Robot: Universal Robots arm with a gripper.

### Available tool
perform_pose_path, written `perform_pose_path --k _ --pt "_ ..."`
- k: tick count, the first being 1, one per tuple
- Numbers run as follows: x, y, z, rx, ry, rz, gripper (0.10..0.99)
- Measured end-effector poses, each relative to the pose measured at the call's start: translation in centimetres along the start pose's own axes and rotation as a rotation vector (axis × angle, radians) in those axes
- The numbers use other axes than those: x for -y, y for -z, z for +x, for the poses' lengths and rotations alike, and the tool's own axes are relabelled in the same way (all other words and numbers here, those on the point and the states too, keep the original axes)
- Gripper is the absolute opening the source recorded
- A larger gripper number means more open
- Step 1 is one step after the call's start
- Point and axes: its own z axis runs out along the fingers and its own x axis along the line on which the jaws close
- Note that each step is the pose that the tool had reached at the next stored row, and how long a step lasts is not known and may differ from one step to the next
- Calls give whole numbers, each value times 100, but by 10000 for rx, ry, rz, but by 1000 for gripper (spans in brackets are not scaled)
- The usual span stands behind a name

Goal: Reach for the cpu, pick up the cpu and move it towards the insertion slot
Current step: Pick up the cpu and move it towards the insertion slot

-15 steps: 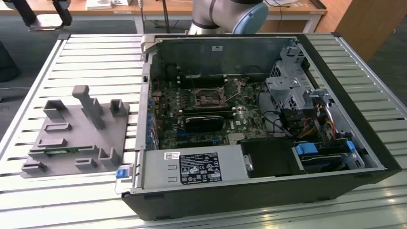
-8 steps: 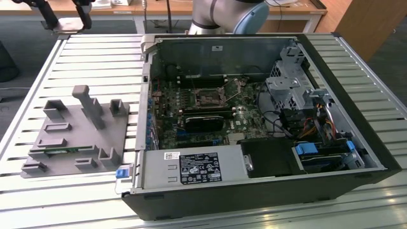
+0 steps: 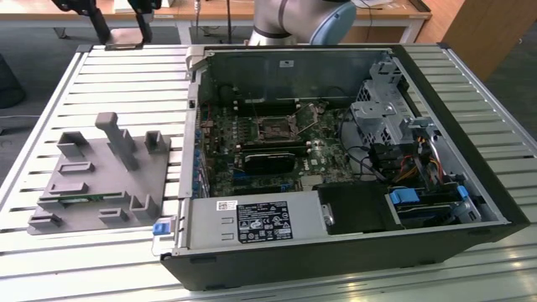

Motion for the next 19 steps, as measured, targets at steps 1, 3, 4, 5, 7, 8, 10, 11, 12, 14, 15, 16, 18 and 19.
perform_pose_path --k 1,3,4,5,7,8,10,11,12,14,15,16,18,19 --pt "-14 -19 -47 1 1 -1 545" --pt "-41 -55 -137 2 1 -1 545" --pt "-56 -74 -185 1 0 -1 545" --pt "-70 -92 -230 1 0 -1 545" --pt "-99 -128 -320 1 0 -1 545" --pt "-113 -144 -366 0 0 1 545" --pt "-138 -177 -457 2 1 -2 545" --pt "-147 -193 -504 0 0 0 545" --pt "-150 -208 -550 1 -1 -1 545" --pt "-151 -229 -640 2 1 -1 545" --pt "-152 -239 -685 1 1 -1 545" --pt "-155 -249 -730 1 -1 0 545" --pt "-161 -275 -820 1 1 -1 545" --pt "-164 -287 -865 1 1 -1 545"
